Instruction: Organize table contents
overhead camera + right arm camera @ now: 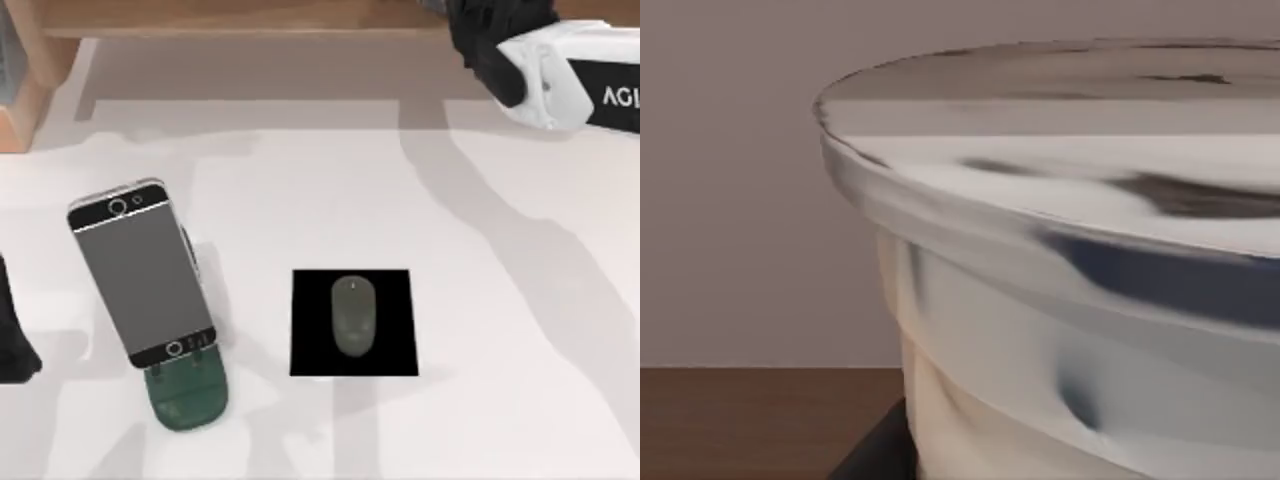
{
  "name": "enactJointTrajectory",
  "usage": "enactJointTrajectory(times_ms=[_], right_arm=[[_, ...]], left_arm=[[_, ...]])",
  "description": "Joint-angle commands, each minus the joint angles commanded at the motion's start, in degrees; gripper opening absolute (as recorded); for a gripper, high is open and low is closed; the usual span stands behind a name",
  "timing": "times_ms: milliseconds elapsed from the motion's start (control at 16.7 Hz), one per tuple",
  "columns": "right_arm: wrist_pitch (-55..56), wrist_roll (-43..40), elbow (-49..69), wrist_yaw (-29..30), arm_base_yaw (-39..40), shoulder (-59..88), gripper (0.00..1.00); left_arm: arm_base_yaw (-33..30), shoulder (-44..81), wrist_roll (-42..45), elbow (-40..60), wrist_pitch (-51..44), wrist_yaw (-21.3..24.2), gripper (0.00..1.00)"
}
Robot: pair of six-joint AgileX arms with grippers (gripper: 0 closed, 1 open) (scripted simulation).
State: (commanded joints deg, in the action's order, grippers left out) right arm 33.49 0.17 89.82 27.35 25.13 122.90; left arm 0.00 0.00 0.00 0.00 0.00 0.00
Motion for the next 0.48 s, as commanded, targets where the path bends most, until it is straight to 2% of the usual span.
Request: enactJointTrajectory(times_ms=[480], right_arm=[[0.00, 0.00, 0.00, 0.00, 0.00, 0.00, 0.00]], left_arm=[[0.00, 0.00, 0.00, 0.00, 0.00, 0.00, 1.00]])
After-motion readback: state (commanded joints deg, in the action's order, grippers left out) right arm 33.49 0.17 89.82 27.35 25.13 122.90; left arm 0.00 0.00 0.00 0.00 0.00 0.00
